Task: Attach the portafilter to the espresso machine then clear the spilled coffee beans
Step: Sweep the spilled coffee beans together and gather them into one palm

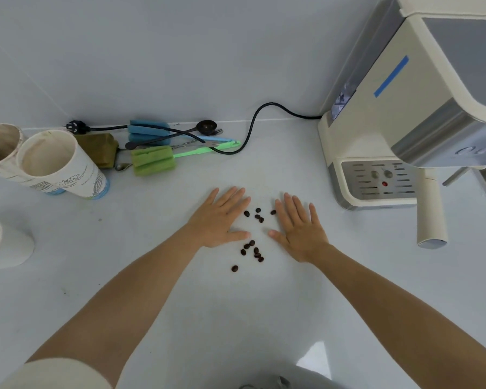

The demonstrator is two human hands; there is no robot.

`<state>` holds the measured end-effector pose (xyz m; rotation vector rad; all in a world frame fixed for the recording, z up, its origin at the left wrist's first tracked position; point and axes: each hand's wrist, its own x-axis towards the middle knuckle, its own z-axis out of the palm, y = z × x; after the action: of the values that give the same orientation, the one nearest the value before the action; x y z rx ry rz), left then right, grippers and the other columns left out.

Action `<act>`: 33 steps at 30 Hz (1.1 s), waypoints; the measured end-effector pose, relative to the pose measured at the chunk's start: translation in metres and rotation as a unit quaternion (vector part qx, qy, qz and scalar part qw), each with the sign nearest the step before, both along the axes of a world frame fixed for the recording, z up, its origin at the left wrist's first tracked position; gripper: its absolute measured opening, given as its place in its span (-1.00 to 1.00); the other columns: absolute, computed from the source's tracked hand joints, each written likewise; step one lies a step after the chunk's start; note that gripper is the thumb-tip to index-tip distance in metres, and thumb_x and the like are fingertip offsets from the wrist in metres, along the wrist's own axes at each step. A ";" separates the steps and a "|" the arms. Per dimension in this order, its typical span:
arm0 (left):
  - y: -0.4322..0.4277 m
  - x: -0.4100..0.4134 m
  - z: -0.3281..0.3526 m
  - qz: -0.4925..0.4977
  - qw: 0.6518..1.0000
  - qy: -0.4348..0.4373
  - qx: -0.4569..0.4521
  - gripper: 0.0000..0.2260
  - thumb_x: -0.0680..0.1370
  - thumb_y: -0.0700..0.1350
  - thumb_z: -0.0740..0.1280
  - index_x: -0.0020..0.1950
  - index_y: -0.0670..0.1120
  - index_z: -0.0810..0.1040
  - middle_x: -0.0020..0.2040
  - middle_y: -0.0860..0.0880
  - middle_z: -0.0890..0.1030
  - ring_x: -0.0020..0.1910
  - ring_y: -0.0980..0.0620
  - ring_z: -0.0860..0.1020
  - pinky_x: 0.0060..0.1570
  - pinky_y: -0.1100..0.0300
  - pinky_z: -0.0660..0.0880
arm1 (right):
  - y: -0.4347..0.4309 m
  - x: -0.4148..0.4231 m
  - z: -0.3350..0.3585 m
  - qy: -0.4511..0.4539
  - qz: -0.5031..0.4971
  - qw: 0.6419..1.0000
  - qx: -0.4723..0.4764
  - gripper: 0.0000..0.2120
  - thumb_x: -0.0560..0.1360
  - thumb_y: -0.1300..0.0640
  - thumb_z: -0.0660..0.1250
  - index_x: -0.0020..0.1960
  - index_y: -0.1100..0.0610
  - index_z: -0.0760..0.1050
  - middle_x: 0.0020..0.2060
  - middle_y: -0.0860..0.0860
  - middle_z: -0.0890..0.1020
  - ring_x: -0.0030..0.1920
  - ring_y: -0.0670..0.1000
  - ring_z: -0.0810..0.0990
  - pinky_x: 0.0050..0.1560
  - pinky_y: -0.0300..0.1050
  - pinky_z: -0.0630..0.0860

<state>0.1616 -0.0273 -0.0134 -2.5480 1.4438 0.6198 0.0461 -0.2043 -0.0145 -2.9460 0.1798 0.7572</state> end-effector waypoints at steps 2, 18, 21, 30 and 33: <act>-0.006 0.007 0.002 -0.037 0.999 0.006 0.027 -0.21 0.50 0.34 -0.03 0.51 -0.08 -0.27 0.54 -0.03 -0.28 0.50 0.03 -0.30 0.44 0.01 -0.32 | -0.004 0.006 -0.002 0.005 0.011 1.000 -0.001 -0.03 -0.04 -0.36 -0.84 0.30 0.01 -0.57 0.34 0.01 -0.49 0.48 0.07 -0.36 0.45 0.12 -0.31; 0.011 -0.016 -0.010 -0.096 0.995 -0.018 0.010 -0.07 0.33 0.45 -0.26 0.51 -0.15 -0.25 0.54 -0.04 -0.27 0.43 0.07 -0.39 0.39 0.05 -0.39 | 0.017 -0.003 -0.015 -0.033 0.121 0.992 0.025 -0.14 0.10 -0.36 -0.79 0.34 -0.04 -0.52 0.34 0.04 -0.47 0.33 0.10 -0.50 0.36 0.07 -0.42; 0.019 -0.031 -0.011 -0.083 0.996 -0.007 -0.014 -0.03 0.22 0.40 -0.43 0.51 -0.13 -0.25 0.46 0.02 -0.37 0.36 0.07 -0.44 0.37 0.06 -0.42 | 0.022 -0.013 -0.016 -0.035 0.135 0.990 0.028 -0.20 0.15 -0.36 -0.73 0.33 -0.06 -0.56 0.33 0.02 -0.49 0.30 0.10 -0.57 0.37 0.06 -0.47; 0.051 -0.071 -0.022 -0.026 0.999 -0.002 -0.024 -0.28 0.54 0.28 -0.22 0.36 -0.17 0.41 0.37 -0.07 0.46 0.43 -0.02 0.26 0.40 -0.04 0.10 | 0.043 -0.045 -0.032 -0.129 0.084 0.988 0.023 -0.33 0.56 -0.26 -0.29 0.49 0.16 -0.29 0.40 0.12 0.21 0.51 0.09 -0.14 0.39 0.05 -0.14; 0.054 -0.086 -0.021 0.000 0.999 0.025 -0.025 -0.29 0.54 0.27 -0.19 0.35 -0.18 0.42 0.36 -0.07 0.48 0.40 0.01 0.24 0.39 0.00 -0.05 | 0.054 -0.049 -0.027 -0.104 0.060 0.993 0.021 -0.27 0.56 -0.27 -0.28 0.49 0.27 -0.13 0.39 0.13 0.30 0.49 0.05 -0.31 0.39 0.06 -0.13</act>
<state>0.0759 0.0269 -0.0341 -2.5882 1.4937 0.6610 -0.0025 -0.1503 -0.0413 -2.9896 -0.0279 0.4550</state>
